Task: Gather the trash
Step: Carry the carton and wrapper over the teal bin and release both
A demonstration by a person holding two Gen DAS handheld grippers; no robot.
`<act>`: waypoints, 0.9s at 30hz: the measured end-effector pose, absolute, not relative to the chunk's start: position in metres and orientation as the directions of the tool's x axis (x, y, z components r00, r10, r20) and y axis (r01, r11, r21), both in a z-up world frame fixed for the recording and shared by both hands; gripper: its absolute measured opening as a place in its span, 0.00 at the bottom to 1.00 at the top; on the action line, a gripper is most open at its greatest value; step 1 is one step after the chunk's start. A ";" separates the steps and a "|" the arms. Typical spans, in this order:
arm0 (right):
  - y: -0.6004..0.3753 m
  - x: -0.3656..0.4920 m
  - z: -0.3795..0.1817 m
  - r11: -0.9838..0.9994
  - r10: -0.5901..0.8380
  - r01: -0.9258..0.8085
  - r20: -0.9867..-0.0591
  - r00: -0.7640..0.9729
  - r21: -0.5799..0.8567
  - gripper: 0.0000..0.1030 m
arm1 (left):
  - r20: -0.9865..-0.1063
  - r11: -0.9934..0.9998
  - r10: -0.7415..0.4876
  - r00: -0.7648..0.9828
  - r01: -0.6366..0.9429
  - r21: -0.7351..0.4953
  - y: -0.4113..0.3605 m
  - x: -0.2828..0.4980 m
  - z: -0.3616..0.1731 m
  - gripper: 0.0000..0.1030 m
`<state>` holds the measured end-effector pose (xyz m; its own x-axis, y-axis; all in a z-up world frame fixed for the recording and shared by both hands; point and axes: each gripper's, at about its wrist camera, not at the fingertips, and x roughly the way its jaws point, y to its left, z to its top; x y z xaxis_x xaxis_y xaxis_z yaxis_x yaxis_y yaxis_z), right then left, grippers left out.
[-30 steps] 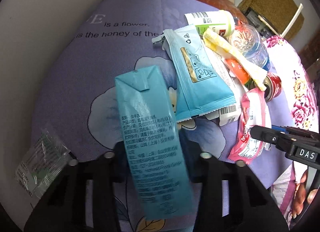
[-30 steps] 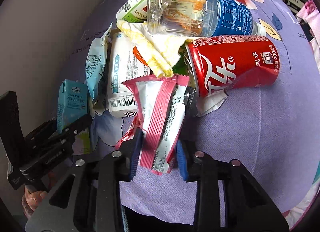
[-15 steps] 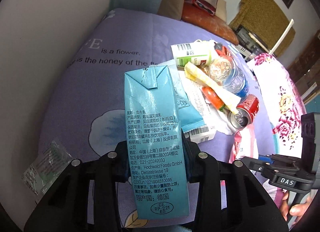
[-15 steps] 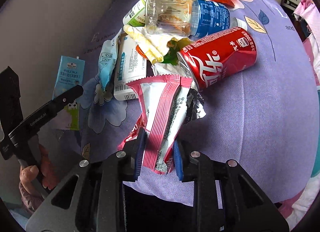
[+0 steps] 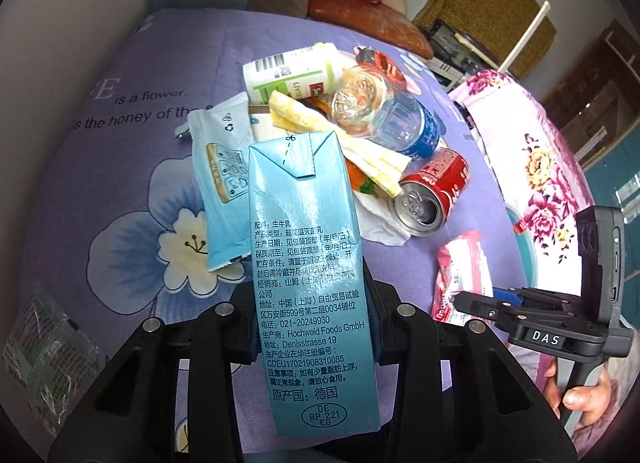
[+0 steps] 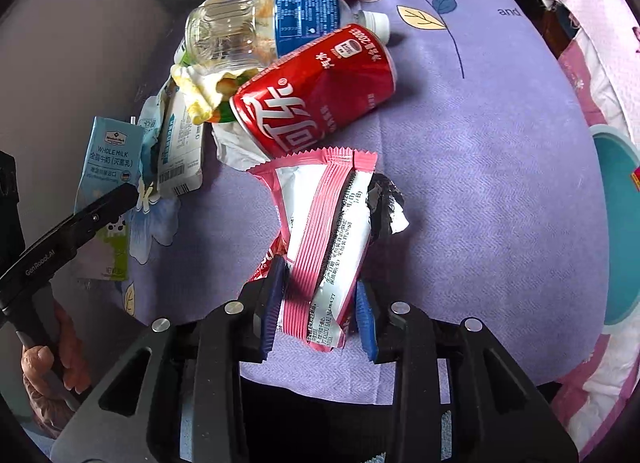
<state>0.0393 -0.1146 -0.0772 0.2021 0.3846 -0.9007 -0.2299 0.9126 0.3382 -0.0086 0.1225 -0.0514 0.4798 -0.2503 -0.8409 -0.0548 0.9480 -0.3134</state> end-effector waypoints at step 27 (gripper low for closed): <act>-0.292 0.051 -0.026 0.937 0.275 0.045 -0.813 0.513 0.346 0.25 | -0.819 0.905 -0.399 0.412 0.323 -0.278 -0.049 0.046 -0.022 0.38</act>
<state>0.0514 -0.2919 -0.0262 0.5135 0.2751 -0.8128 0.0453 0.9372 0.3458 0.0457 -0.0490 -0.0217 0.4122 -0.3991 -0.8191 0.3226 0.9046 -0.2784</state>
